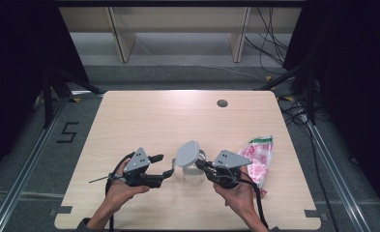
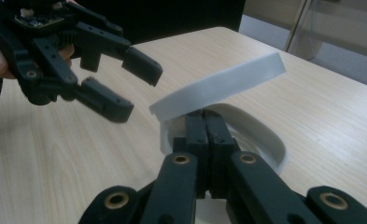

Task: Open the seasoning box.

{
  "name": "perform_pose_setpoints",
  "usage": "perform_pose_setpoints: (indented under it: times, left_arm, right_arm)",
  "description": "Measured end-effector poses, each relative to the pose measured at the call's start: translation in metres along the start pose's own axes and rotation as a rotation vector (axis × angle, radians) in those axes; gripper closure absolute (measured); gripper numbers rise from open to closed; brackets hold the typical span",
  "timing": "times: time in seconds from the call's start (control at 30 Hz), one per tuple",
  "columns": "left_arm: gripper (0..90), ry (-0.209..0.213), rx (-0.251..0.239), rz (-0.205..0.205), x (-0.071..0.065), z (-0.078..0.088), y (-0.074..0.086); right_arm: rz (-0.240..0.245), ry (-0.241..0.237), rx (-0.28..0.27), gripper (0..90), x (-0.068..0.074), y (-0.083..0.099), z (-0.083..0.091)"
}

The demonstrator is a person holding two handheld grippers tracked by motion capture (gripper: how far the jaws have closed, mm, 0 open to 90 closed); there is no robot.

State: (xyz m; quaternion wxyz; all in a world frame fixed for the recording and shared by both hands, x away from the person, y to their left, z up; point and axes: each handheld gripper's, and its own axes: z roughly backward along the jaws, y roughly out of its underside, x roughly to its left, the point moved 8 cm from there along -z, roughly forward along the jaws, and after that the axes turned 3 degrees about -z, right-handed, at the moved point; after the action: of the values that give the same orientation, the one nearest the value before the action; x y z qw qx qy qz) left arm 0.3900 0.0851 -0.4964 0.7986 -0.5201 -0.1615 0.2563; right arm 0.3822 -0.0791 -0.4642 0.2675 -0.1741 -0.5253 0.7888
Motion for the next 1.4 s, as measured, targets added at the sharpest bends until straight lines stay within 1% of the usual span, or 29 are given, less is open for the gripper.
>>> perform_pose_setpoints:
  times: [0.07,0.13,0.17,0.23,0.27,0.3,0.43,0.53,0.6,0.63,0.67,0.7,0.8,0.87,0.93,0.97,1.0,1.03,1.07,1.1,1.13,1.17,1.2,1.23,1.27,1.3,1.33,1.37,1.4]
  left_arm:
    - [32.5,-0.016,-0.003,0.000,0.002,0.002,0.002]
    - [31.4,-0.033,-0.003,0.031,0.003,0.004,0.005]
    - [31.1,-0.036,-0.003,0.027,0.005,0.005,0.006]
    - [30.6,-0.040,-0.011,0.052,0.006,0.006,0.009]
    - [30.6,-0.038,-0.008,0.053,0.008,0.007,0.010]
    - [30.3,-0.042,-0.009,0.060,0.008,0.008,0.011]
    - [29.6,-0.050,-0.014,0.058,0.008,0.009,0.012]
    - [29.5,-0.041,-0.006,0.057,0.006,0.008,0.014]
    - [29.4,-0.036,-0.006,0.061,0.005,0.007,0.015]
    - [29.5,-0.035,-0.002,0.056,0.006,0.006,0.016]
    - [29.4,-0.044,0.003,0.063,0.005,0.006,0.017]
    - [29.3,-0.046,0.004,0.064,0.005,0.006,0.017]
    - [29.3,-0.035,0.000,0.056,0.005,0.006,0.018]
    - [29.3,-0.035,0.000,0.061,0.005,0.006,0.018]
    - [29.3,-0.042,0.001,0.057,0.004,0.007,0.018]
    - [29.3,-0.033,-0.008,0.060,0.004,0.007,0.017]
    - [29.4,-0.035,-0.011,0.061,0.004,0.007,0.017]
    - [29.3,-0.042,-0.003,0.063,0.004,0.007,0.018]
    - [29.1,-0.040,-0.006,0.063,0.004,0.006,0.019]
    - [28.9,-0.035,-0.004,0.066,0.002,0.005,0.020]
    - [28.9,-0.030,0.002,0.059,0.001,0.004,0.021]
    - [28.8,-0.024,0.001,0.061,0.000,0.003,0.021]
    - [28.8,-0.030,0.001,0.063,-0.001,0.002,0.021]
    - [28.8,-0.029,0.002,0.061,-0.001,0.002,0.022]
    - [28.8,-0.027,0.001,0.047,-0.001,0.002,0.022]
    - [28.8,-0.024,0.000,0.046,0.000,0.001,0.022]
    - [28.8,-0.021,0.000,0.044,0.000,0.001,0.023]
    - [28.8,-0.030,0.005,0.075,-0.001,0.001,0.023]
    - [28.8,-0.029,0.004,0.070,-0.001,0.000,0.023]
  right_arm:
    - [0.001,-0.010,0.018,90.0,0.003,-0.002,-0.001]
    - [0.020,-0.004,0.005,90.0,0.003,-0.005,-0.003]
    - [0.023,-0.009,0.008,90.0,0.005,-0.006,-0.004]
    - [0.006,-0.010,0.006,90.0,0.008,-0.007,-0.006]
    - [0.007,-0.011,0.002,90.0,0.009,-0.008,-0.008]
    - [0.037,-0.024,0.009,90.0,0.009,-0.009,-0.009]
    - [0.036,-0.032,0.013,90.0,0.013,-0.011,-0.014]
    - [0.033,-0.030,0.004,90.0,0.015,-0.014,-0.018]
    - [0.039,-0.047,0.016,90.0,0.019,-0.014,-0.019]
    - [0.046,-0.045,0.011,90.0,0.019,-0.015,-0.020]
    - [0.032,-0.033,0.000,90.0,0.020,-0.016,-0.021]
    - [0.035,-0.048,0.009,90.0,0.021,-0.016,-0.020]
    - [0.041,-0.045,-0.002,90.0,0.018,-0.018,-0.018]
    - [0.026,-0.031,-0.001,90.0,0.014,-0.019,-0.012]
    - [0.034,-0.019,-0.018,90.0,0.006,-0.020,-0.006]
    - [0.001,-0.011,-0.012,90.0,0.002,-0.018,-0.001]
    - [-0.014,-0.017,-0.019,89.3,-0.003,-0.016,0.003]
    - [-0.015,0.010,-0.016,88.5,-0.010,-0.014,0.009]
    - [-0.008,0.021,-0.019,87.6,-0.016,-0.011,0.014]
    - [-0.042,0.037,-0.010,86.6,-0.021,-0.007,0.021]
    - [-0.028,0.070,-0.029,85.6,-0.028,-0.006,0.026]
    - [-0.025,0.075,-0.021,84.6,-0.034,-0.002,0.031]
    - [-0.026,0.103,-0.023,83.9,-0.041,0.000,0.037]
    - [-0.045,0.118,-0.016,83.2,-0.045,0.004,0.042]
    - [-0.060,0.116,-0.007,83.2,-0.048,0.007,0.047]
    - [-0.076,0.140,-0.017,83.4,-0.052,0.010,0.051]
    - [-0.061,0.162,-0.016,83.4,-0.059,0.013,0.055]
    - [-0.093,0.170,-0.005,83.2,-0.061,0.018,0.059]
    - [-0.101,0.191,0.005,83.0,-0.065,0.022,0.064]
